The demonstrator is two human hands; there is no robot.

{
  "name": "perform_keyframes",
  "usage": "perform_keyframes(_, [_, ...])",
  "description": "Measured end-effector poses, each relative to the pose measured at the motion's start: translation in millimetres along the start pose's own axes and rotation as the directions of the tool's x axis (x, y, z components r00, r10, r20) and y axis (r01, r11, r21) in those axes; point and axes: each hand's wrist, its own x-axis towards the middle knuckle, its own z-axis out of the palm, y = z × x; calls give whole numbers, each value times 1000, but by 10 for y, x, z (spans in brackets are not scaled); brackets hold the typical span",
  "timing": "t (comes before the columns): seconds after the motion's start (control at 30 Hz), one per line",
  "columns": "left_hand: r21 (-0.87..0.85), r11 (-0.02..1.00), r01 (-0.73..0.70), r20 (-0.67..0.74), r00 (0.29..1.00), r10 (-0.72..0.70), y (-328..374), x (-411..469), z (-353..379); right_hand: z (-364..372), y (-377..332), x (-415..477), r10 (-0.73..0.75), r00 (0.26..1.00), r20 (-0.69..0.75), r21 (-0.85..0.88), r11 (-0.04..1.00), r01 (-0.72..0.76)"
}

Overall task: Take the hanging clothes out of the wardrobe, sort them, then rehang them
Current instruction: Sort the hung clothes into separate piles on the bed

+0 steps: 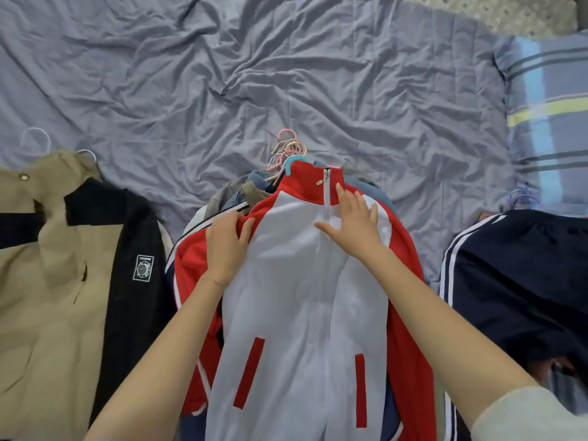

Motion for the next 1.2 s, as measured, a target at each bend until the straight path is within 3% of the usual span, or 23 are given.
perform_keyframes(0.17, [-183, 977, 111, -79, 989, -127, 161, -383, -279, -275, -76, -224, -104, 981, -163, 85, 989, 119])
perform_keyframes(0.27, [-194, 976, 99, -82, 990, -117, 242, -602, -576, -462, -177, -501, -131, 975, -178, 111, 982, 152])
perform_keyframes(0.5, [-170, 980, 104, 0, 994, -106, 294, -1235, -1370, -731, -560, -1563, -52, 993, -107, 284, 955, 81])
perform_keyframes(0.7, [-179, 984, 23, 53, 998, -14, 215, -1986, -2012, -917, -950, -2633, 38, 968, -248, 319, 947, 45])
perform_keyframes(1.0, [-199, 979, -49, -137, 990, 22, 337, -3129, -2800, -1051, -1410, -4082, 93, 918, -385, 371, 927, 62])
perform_keyframes(1.2, [-190, 979, -71, -191, 981, 34, 407, -3878, -3230, -1093, -1586, -4836, 89, 897, -432, 390, 916, 97])
